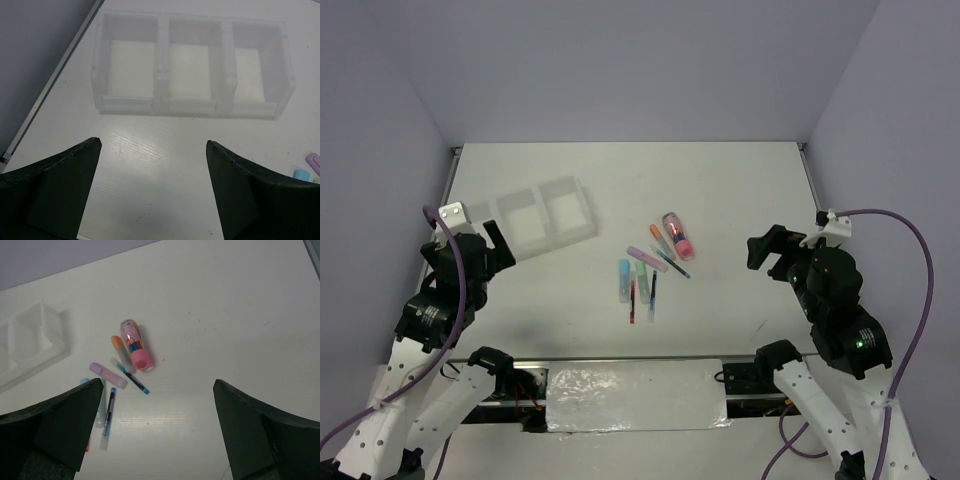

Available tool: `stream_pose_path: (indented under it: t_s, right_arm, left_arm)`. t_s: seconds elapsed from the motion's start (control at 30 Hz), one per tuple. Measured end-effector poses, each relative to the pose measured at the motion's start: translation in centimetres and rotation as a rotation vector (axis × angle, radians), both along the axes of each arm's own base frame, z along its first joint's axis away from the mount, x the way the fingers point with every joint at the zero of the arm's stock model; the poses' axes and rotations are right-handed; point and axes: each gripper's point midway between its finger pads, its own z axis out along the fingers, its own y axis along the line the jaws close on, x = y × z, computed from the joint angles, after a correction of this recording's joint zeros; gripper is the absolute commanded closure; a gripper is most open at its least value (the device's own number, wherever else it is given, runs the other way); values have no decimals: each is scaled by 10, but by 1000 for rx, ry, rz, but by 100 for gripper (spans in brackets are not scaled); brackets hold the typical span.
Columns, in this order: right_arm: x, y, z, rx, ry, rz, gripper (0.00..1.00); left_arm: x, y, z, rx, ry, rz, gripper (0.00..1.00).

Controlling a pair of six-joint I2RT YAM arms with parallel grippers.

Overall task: Sort the stationery into containers
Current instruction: Pick up the stationery from the center of the board.

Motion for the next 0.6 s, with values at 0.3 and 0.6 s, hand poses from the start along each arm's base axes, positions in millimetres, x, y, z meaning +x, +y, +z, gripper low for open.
stream_pose_path:
  t_s: [0.3, 0.6]
  right_arm:
    - [24, 32, -30, 25, 54, 126, 0]
    - [142, 97, -146, -95, 512, 278, 19]
  left_arm:
    - [0, -2, 0, -3, 2, -10, 1]
    - [2, -7, -3, -10, 15, -35, 1]
